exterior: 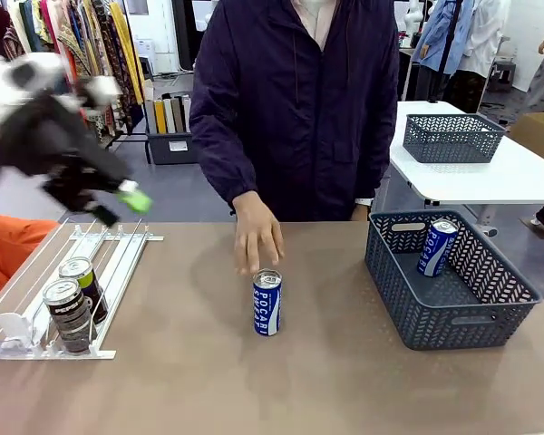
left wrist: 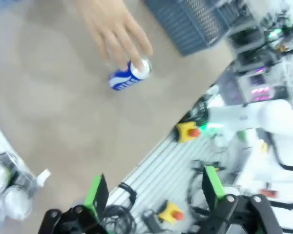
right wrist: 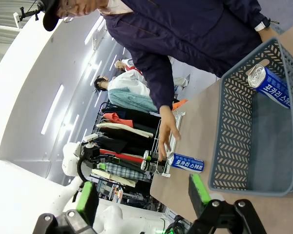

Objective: Retrieve and store the cans from the dispenser.
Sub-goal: Pick up the last remaining can from one row of the Automatic Can Dispenser and place it in the middle of the table, then pick up one can from the Automatic Can Dispenser and place it in the middle of the table.

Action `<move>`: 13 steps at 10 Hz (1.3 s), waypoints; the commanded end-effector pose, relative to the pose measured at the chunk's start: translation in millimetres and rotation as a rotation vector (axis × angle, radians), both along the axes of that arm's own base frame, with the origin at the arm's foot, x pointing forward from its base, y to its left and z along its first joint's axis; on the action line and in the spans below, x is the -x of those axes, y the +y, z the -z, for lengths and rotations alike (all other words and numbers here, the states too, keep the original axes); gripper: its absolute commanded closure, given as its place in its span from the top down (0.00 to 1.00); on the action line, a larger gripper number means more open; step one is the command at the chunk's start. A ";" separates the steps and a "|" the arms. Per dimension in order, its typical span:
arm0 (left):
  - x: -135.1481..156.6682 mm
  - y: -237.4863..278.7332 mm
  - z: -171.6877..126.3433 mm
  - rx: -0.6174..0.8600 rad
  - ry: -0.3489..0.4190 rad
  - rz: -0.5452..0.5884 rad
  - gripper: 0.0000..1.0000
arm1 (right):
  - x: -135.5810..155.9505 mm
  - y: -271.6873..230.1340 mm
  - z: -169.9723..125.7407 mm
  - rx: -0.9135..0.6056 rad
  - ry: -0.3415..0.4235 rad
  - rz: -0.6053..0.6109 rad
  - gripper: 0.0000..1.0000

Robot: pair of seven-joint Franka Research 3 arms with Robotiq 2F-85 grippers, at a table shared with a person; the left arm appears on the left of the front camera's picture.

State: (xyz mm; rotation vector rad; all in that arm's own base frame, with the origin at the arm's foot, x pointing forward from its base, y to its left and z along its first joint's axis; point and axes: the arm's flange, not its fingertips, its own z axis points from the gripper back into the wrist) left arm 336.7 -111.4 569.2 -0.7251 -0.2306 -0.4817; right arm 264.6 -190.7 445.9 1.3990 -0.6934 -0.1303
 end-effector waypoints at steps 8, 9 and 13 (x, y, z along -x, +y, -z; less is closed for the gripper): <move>76.6 258.9 86.4 0.530 0.060 -0.407 1.00 | -3.3 1.0 -5.6 -0.023 -0.018 0.009 1.00; 76.6 258.9 86.4 0.530 0.060 -0.407 1.00 | -3.3 1.0 -5.6 -0.023 -0.018 0.009 1.00; 76.6 258.9 86.4 0.530 0.060 -0.407 1.00 | -3.3 1.0 -5.6 -0.023 -0.018 0.009 1.00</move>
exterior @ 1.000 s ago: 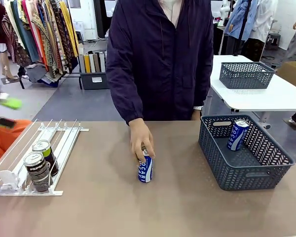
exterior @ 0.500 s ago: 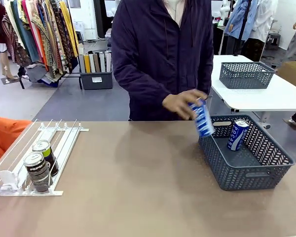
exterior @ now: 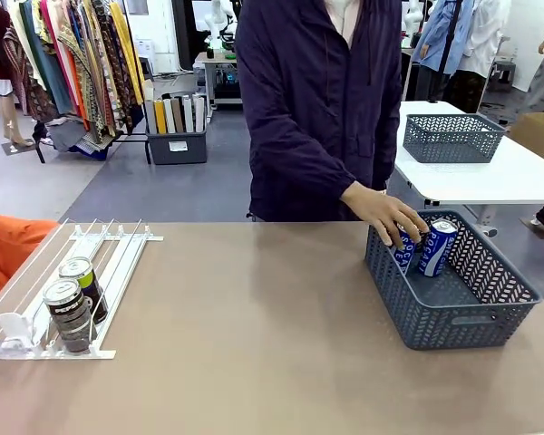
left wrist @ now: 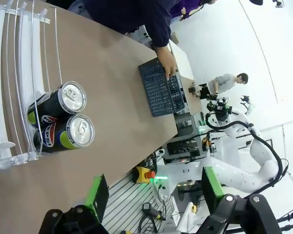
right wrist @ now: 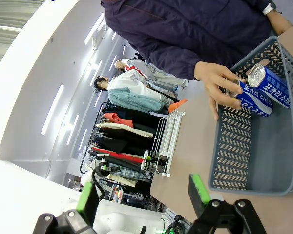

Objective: Retrieve and store the cans from the dispenser.
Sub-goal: Pick up one can from the Automatic Can Dispenser and place it in the middle of the table.

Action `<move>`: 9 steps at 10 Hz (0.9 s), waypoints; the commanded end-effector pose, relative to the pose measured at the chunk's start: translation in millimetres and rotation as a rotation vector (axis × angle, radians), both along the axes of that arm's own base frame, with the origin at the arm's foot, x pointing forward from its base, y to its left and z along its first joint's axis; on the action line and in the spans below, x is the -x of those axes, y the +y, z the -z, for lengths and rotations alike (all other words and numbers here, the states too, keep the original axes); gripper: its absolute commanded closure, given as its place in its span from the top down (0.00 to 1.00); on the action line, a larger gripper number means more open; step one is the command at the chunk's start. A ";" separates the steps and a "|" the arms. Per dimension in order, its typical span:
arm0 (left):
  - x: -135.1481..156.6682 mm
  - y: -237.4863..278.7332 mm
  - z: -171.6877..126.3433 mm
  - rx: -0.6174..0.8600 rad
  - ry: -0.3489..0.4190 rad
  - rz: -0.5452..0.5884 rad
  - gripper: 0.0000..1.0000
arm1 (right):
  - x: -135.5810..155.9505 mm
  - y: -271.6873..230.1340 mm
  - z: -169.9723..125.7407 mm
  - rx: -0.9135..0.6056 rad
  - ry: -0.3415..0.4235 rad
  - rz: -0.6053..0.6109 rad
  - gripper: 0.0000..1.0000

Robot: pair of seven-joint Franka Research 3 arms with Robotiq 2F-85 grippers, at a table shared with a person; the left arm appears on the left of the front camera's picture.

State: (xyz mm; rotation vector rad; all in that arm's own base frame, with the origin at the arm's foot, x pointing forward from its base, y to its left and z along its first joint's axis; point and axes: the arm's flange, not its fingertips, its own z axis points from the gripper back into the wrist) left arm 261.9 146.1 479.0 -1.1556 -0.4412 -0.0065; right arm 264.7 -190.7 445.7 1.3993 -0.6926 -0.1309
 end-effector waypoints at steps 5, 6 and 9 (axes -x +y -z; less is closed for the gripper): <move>-0.1 -25.2 -18.5 -0.192 0.070 0.048 1.00 | -3.3 1.0 -5.8 -0.022 -0.019 0.009 1.00; -4.3 -59.6 -38.2 -0.403 0.113 0.104 1.00 | -3.3 1.0 -5.8 -0.022 -0.019 0.009 1.00; -20.9 -158.3 -57.2 -0.884 0.278 0.116 1.00 | -3.3 1.0 -5.8 -0.022 -0.019 0.009 1.00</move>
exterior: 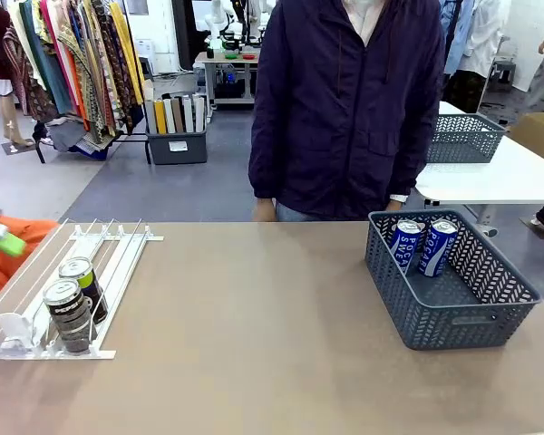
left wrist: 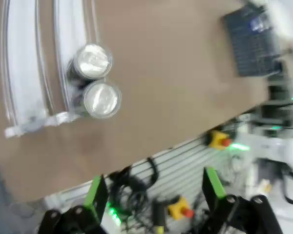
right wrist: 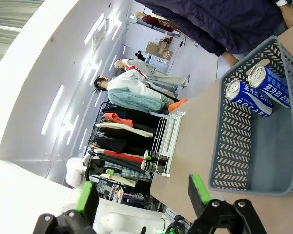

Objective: Retrieve and store the cans from the dispenser.
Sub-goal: Pick up one can from the Automatic Can Dispenser and place it in the middle of the table.

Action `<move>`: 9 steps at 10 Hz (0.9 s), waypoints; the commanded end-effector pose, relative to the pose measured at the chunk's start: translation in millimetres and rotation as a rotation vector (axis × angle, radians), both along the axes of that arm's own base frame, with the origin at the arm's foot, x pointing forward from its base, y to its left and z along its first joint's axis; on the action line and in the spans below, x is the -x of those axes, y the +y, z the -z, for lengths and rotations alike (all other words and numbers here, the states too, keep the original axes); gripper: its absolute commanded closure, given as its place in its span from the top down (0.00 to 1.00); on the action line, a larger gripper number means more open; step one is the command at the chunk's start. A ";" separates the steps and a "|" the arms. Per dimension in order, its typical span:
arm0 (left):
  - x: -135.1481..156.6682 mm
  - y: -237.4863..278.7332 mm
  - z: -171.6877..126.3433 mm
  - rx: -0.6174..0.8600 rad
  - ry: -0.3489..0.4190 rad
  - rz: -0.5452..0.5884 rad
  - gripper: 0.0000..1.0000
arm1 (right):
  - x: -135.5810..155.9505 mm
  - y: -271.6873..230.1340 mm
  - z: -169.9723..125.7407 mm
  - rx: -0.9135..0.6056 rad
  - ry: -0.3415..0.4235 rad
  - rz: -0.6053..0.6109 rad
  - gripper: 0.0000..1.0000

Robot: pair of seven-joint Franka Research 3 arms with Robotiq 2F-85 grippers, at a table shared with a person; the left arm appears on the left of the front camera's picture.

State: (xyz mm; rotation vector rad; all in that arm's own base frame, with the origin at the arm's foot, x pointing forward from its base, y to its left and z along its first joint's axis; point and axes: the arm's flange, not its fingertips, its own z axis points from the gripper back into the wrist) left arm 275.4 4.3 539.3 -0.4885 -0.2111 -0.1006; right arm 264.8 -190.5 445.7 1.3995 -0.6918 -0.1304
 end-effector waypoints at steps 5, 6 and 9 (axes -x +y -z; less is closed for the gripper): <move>-16.0 -67.2 13.9 -0.386 0.049 -0.094 1.00 | -3.2 0.8 -5.8 -0.022 -0.019 0.010 1.00; -16.0 -67.2 13.9 -0.386 0.049 -0.094 1.00 | -3.2 0.8 -5.8 -0.022 -0.019 0.010 1.00; -31.1 -75.3 25.3 -0.409 0.026 -0.077 1.00 | -3.2 0.8 -5.8 -0.022 -0.019 0.010 1.00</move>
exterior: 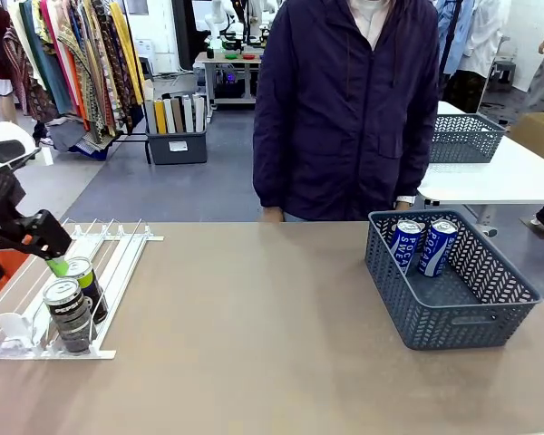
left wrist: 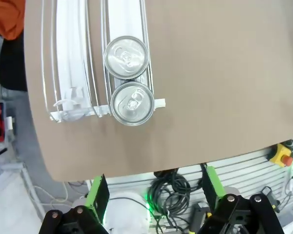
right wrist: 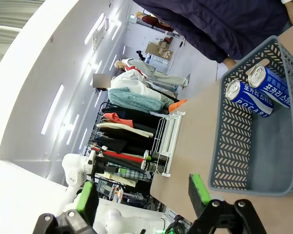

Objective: Retrieve and store the cans from the dispenser.
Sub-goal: Pick up one can from the Automatic Can Dispenser and place it in the middle of the table.

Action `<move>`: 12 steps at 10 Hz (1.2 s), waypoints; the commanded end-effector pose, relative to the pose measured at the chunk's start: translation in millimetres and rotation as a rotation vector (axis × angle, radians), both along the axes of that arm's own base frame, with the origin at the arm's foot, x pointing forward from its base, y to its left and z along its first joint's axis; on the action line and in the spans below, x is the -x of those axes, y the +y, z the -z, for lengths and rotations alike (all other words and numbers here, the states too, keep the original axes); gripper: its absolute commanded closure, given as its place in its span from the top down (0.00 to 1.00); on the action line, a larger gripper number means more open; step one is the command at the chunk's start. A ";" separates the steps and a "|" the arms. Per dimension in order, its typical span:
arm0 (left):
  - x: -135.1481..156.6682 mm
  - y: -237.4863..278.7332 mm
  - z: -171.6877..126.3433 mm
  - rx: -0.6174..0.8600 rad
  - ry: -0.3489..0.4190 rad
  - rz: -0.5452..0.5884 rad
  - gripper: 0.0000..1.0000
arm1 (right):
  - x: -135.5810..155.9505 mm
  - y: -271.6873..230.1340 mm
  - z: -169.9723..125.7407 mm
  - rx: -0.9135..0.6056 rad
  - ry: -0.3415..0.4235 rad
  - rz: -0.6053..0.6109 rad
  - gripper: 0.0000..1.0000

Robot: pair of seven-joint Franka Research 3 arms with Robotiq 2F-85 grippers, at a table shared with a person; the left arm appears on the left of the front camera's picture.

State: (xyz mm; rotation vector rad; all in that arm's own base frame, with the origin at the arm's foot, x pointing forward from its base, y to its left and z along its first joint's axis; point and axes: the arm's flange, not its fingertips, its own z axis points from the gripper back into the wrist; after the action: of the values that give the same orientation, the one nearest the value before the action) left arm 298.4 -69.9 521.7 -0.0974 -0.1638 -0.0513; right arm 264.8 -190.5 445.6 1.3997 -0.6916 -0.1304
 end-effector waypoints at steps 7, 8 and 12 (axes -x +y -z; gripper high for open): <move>-64.4 -13.2 103.1 -0.173 0.030 -0.049 1.00 | -3.2 0.8 -5.8 -0.022 -0.019 0.010 1.00; -69.6 -10.6 115.0 -0.160 0.043 -0.056 1.00 | -3.2 0.8 -5.8 -0.022 -0.019 0.010 1.00; -75.2 -2.7 135.4 -0.137 0.106 -0.078 1.00 | -3.2 0.8 -5.8 -0.022 -0.019 0.010 1.00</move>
State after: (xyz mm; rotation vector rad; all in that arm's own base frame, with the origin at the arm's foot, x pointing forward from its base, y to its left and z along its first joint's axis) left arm 381.9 -77.6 387.3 0.0423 -0.0513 -0.0035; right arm 264.8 -190.5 445.7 1.3997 -0.6916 -0.1303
